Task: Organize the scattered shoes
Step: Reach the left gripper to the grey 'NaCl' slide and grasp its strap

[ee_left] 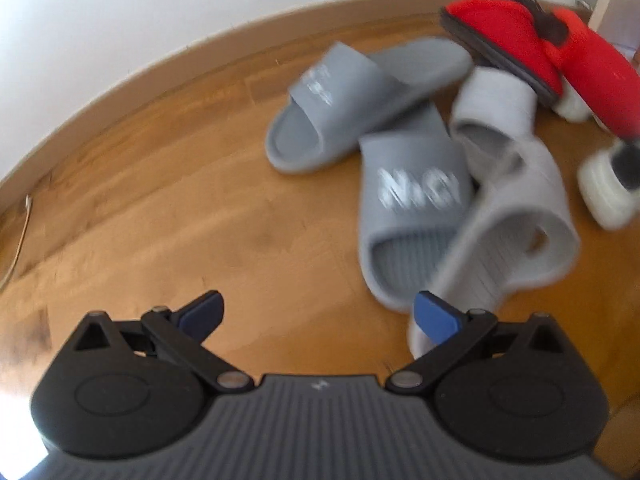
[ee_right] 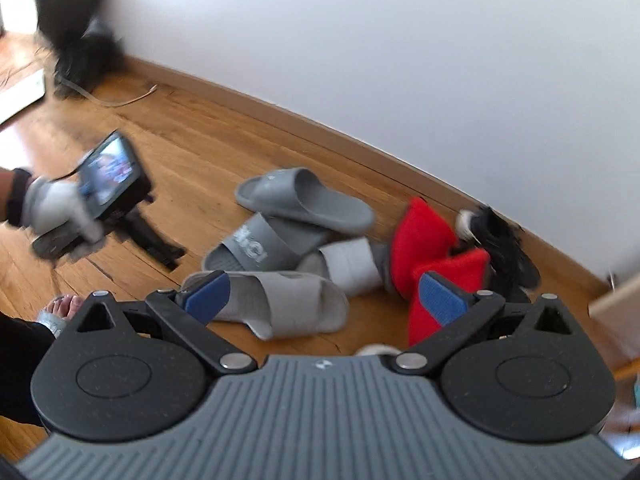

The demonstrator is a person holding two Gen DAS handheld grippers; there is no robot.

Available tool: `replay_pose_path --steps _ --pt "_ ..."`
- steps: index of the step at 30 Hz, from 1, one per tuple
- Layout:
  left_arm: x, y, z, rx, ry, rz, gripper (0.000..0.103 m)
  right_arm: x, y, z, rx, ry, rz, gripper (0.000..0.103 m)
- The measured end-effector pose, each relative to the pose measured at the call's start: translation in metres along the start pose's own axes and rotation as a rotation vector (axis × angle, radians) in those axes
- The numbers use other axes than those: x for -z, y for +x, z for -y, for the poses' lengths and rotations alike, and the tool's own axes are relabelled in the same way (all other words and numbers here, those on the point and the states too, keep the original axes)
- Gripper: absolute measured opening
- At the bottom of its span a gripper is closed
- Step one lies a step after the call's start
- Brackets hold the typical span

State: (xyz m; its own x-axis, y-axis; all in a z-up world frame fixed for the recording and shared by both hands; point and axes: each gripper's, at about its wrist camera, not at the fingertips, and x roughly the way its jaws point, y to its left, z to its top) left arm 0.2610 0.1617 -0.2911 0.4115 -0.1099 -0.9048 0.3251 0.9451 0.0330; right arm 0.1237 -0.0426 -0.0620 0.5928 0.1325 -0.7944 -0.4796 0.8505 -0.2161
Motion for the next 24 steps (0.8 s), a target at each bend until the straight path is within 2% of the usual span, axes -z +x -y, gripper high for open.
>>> replay_pose_path --steps 3,6,7,10,14,18,21,24 --pt "-0.032 0.011 -0.029 0.095 -0.124 0.030 0.103 -0.002 0.024 -0.010 -0.017 -0.026 -0.078 0.102" --pt "-0.054 0.014 -0.044 0.150 -0.206 0.050 0.103 -0.002 0.042 -0.016 -0.054 0.005 -0.169 0.102" --pt "-0.065 0.016 -0.052 0.185 -0.265 0.057 0.103 -0.002 0.045 -0.017 -0.082 0.025 -0.192 0.102" --pt "-0.079 0.026 -0.064 0.251 -0.391 0.057 0.103 -0.002 0.052 -0.026 -0.133 0.035 -0.225 0.102" --pt "-0.098 0.045 -0.075 0.307 -0.593 0.059 0.103 0.003 0.061 -0.044 -0.159 -0.010 -0.268 0.102" --pt "-0.116 0.057 -0.078 0.391 -0.707 0.056 0.103 0.007 0.067 -0.050 -0.170 -0.021 -0.302 0.102" --pt "-0.125 0.066 -0.074 0.401 -0.712 0.048 0.103 0.009 0.071 -0.050 -0.172 -0.013 -0.313 0.102" --pt "-0.125 0.082 -0.070 0.418 -0.768 0.006 0.103 0.010 0.073 -0.049 -0.172 -0.010 -0.330 0.102"
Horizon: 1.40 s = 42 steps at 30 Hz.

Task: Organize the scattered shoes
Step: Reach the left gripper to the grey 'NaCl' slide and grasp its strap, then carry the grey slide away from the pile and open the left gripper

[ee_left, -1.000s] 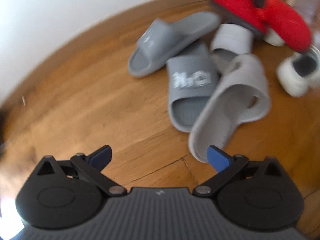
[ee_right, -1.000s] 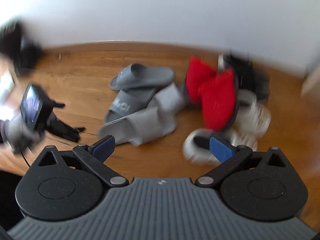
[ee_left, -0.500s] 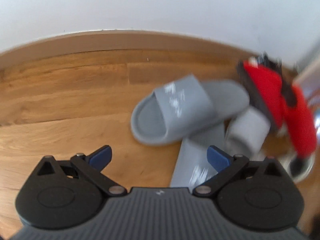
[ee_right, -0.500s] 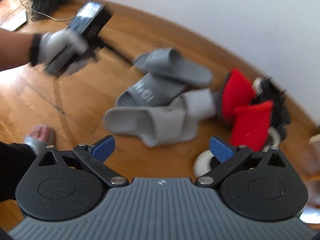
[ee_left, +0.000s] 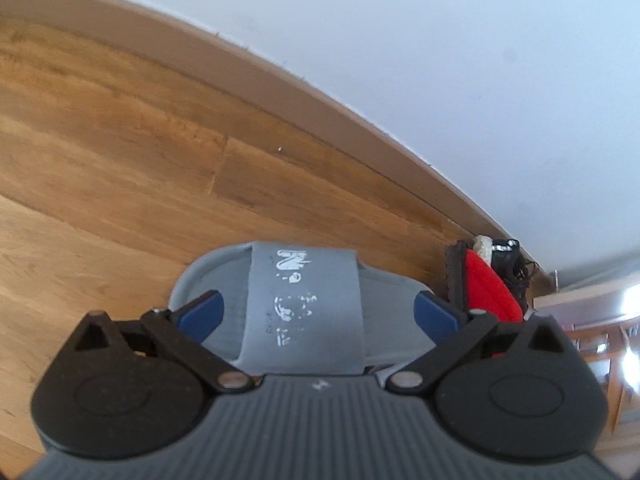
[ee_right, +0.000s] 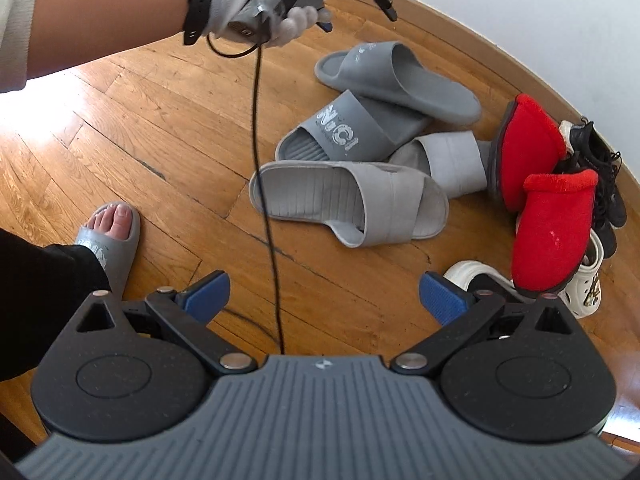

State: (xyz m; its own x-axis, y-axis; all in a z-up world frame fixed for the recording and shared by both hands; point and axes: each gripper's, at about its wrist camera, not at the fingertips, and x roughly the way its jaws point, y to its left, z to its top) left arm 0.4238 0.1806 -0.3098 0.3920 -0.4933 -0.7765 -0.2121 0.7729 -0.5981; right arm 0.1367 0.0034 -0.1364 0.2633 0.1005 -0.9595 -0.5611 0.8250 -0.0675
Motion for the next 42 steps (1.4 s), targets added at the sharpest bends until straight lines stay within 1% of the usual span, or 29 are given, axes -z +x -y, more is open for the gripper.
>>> replay_pose_path --steps 2,4,6,7,8,10,11,13,14,15,16,17,18,20,24,26,27,30,32,34,35,36,37,39,40,42 --pt "0.003 0.011 0.000 0.003 -0.029 -0.030 0.103 0.000 0.001 0.002 -0.002 0.008 -0.010 0.102" --pt "0.006 0.020 0.002 -0.002 -0.036 -0.042 0.103 0.000 0.000 0.004 -0.010 0.017 -0.009 0.102" --pt "0.009 0.026 0.003 -0.008 -0.053 -0.038 0.103 0.000 -0.001 0.005 -0.017 0.021 -0.007 0.102" --pt "0.011 0.030 0.004 -0.029 -0.064 -0.021 0.103 0.000 -0.002 0.005 -0.018 0.022 -0.006 0.102" --pt "0.010 0.033 0.003 -0.037 -0.077 -0.019 0.103 0.001 -0.002 0.006 -0.019 0.023 -0.008 0.102" --pt "0.008 0.043 -0.005 -0.061 -0.126 -0.048 0.103 0.003 0.000 0.006 -0.018 0.027 -0.014 0.102" --pt "0.007 0.047 -0.006 -0.087 -0.148 -0.057 0.103 0.003 -0.001 0.007 -0.019 0.027 -0.016 0.102" --pt "0.005 0.051 -0.006 -0.115 -0.159 -0.060 0.102 0.006 0.001 0.008 -0.017 0.025 -0.025 0.102" --pt "0.005 0.053 -0.006 -0.125 -0.155 -0.059 0.100 0.007 0.002 0.009 -0.017 0.024 -0.028 0.102" --pt "0.006 0.053 -0.004 -0.136 -0.148 -0.058 0.097 0.008 0.002 0.009 -0.017 0.022 -0.030 0.102" --pt "0.006 0.054 -0.001 -0.162 -0.127 -0.054 0.091 0.009 0.003 0.011 -0.014 0.022 -0.035 0.102" --pt "0.008 0.054 0.003 -0.172 -0.099 -0.043 0.083 0.010 0.004 0.013 -0.011 0.026 -0.038 0.102" --pt "0.009 0.053 0.007 -0.186 -0.078 -0.031 0.082 0.011 0.005 0.015 -0.009 0.030 -0.041 0.102" --pt "0.016 0.048 0.016 -0.238 -0.079 0.012 0.081 0.012 0.007 0.019 -0.002 0.042 -0.047 0.102" --pt "0.028 0.041 0.024 -0.299 -0.079 0.058 0.080 0.013 0.008 0.023 0.001 0.060 -0.059 0.102" --pt "0.030 0.024 0.021 -0.329 -0.095 0.096 0.080 0.013 0.008 0.021 -0.005 0.055 -0.056 0.102" --pt "0.031 0.020 0.020 -0.330 -0.092 0.100 0.080 0.014 0.006 0.016 -0.006 0.039 -0.051 0.102" --pt "0.035 -0.020 0.004 -0.314 -0.089 0.155 0.080 0.014 0.003 0.011 -0.010 0.018 -0.043 0.102" --pt "0.042 -0.069 -0.025 -0.316 -0.150 0.238 0.080 0.014 0.002 0.009 -0.016 0.013 -0.039 0.102" --pt "0.049 -0.105 -0.055 -0.332 -0.246 0.292 0.080 0.015 0.001 0.008 -0.016 0.012 -0.039 0.102" --pt "0.055 -0.123 -0.074 -0.347 -0.312 0.322 0.080 0.014 0.002 0.009 -0.014 0.011 -0.043 0.102" --pt "0.060 -0.134 -0.087 -0.364 -0.356 0.340 0.080 0.014 0.003 0.009 -0.012 0.013 -0.048 0.102" --pt "0.070 -0.152 -0.111 -0.399 -0.438 0.366 0.080 0.014 0.004 0.008 -0.013 0.017 -0.053 0.102" --pt "0.085 -0.170 -0.144 -0.455 -0.562 0.392 0.080 0.013 0.004 0.007 -0.022 0.022 -0.060 0.102" --pt "0.097 -0.180 -0.166 -0.496 -0.658 0.403 0.080 0.012 0.005 0.005 -0.030 0.026 -0.065 0.102" --pt "0.114 -0.189 -0.195 -0.536 -0.785 0.406 0.080 0.009 0.005 -0.001 -0.034 0.013 -0.064 0.102"
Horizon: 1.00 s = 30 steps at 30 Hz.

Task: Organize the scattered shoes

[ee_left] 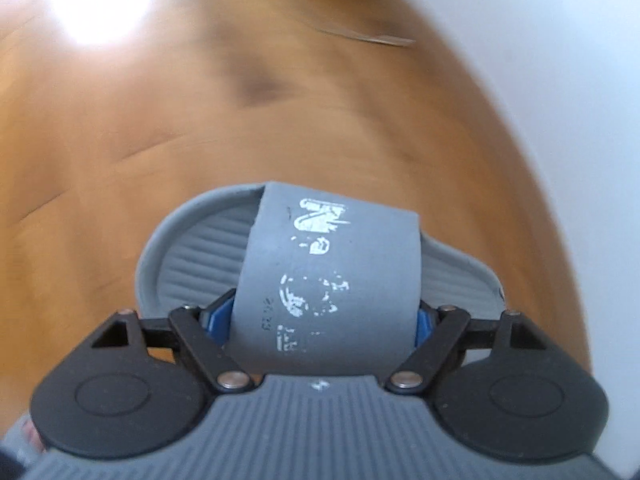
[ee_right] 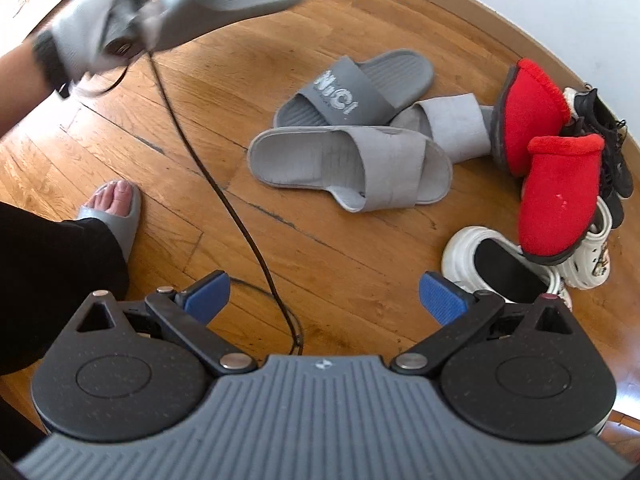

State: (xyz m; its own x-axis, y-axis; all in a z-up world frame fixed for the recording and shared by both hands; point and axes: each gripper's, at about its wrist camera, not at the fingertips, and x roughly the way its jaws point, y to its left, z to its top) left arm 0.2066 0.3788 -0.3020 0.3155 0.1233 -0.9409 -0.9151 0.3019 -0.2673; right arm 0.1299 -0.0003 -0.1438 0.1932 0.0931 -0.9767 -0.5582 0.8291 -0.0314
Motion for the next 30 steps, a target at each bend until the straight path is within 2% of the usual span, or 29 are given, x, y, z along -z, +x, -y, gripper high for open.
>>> replay_pose_path --steps 2,4,9,12,13,15,23,30 --pt "-0.006 0.015 -0.033 -0.072 -0.128 -0.021 0.080 -0.002 0.001 -0.005 0.002 -0.013 0.001 0.102" --pt "-0.007 0.028 -0.045 -0.129 -0.167 -0.031 0.080 -0.004 0.004 -0.012 0.000 -0.032 -0.004 0.102" --pt "-0.009 0.051 -0.052 -0.116 -0.208 -0.062 0.081 -0.007 0.010 -0.019 0.006 -0.043 -0.019 0.102" --pt "-0.003 0.062 -0.054 -0.112 -0.223 -0.115 0.082 -0.008 0.012 -0.020 0.014 -0.046 -0.019 0.102" --pt "-0.002 0.068 -0.055 -0.113 -0.227 -0.148 0.086 -0.008 0.014 -0.020 0.019 -0.046 -0.022 0.102" --pt "-0.002 0.074 -0.054 -0.103 -0.223 -0.189 0.095 -0.008 0.016 -0.020 0.025 -0.042 -0.030 0.102" --pt "-0.023 0.079 -0.057 -0.047 -0.136 -0.259 0.098 -0.007 0.018 -0.019 0.025 -0.046 -0.028 0.102" --pt "-0.035 0.042 -0.074 0.025 -0.033 -0.281 0.099 -0.008 0.008 -0.030 -0.060 -0.141 0.155 0.102"
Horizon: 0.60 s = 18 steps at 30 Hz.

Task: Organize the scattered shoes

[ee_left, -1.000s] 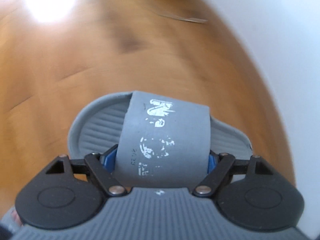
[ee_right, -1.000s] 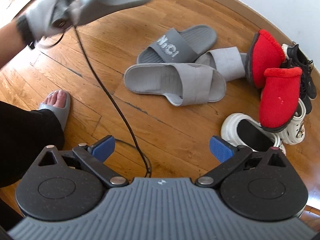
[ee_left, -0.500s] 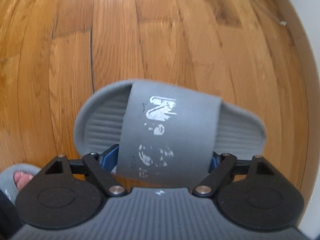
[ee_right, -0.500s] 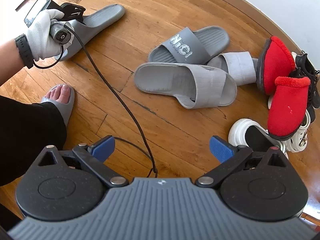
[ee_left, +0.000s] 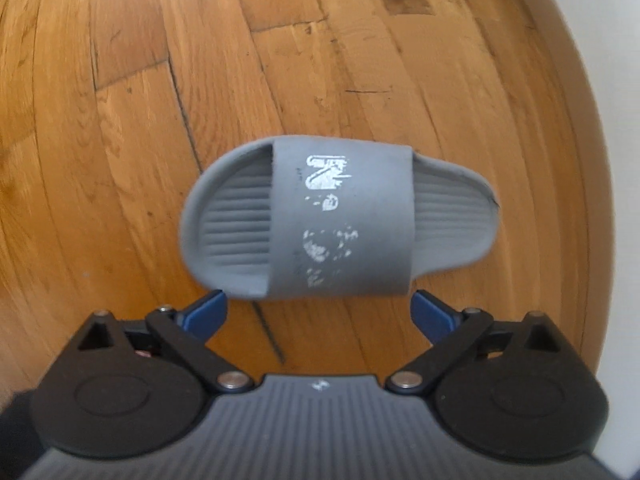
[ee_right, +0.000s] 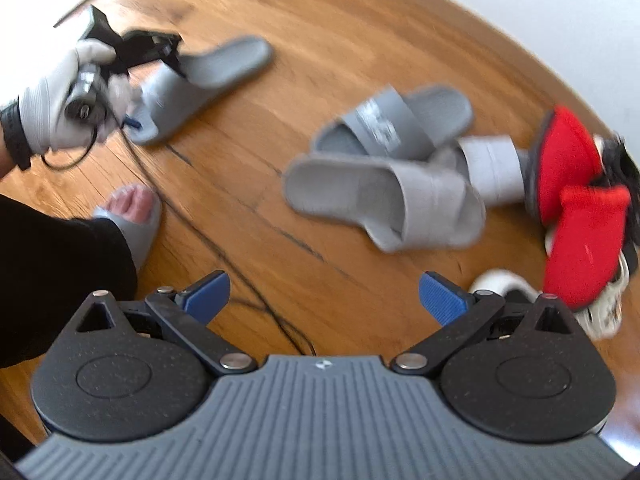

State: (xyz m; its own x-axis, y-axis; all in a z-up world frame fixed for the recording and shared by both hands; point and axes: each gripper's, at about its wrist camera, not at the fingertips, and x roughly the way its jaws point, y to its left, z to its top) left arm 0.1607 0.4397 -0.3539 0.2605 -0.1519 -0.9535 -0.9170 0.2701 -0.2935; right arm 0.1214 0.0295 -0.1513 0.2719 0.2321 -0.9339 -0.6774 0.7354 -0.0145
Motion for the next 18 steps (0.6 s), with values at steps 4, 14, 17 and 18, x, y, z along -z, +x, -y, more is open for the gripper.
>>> replay_pose_path --steps 4,14,17,18 --pt "0.006 -0.043 -0.040 0.059 -0.020 0.105 0.102 -0.022 0.022 -0.011 -0.044 -0.043 0.049 0.102" --pt "-0.011 -0.066 -0.128 -0.047 -0.192 0.229 0.102 -0.155 0.145 -0.138 -0.190 -0.319 0.209 0.102" --pt "-0.005 -0.075 -0.134 -0.078 -0.175 0.231 0.102 -0.174 0.175 -0.171 -0.199 -0.384 0.198 0.102" --pt "0.001 -0.082 -0.140 -0.081 -0.165 0.233 0.102 -0.182 0.189 -0.185 -0.200 -0.410 0.187 0.102"
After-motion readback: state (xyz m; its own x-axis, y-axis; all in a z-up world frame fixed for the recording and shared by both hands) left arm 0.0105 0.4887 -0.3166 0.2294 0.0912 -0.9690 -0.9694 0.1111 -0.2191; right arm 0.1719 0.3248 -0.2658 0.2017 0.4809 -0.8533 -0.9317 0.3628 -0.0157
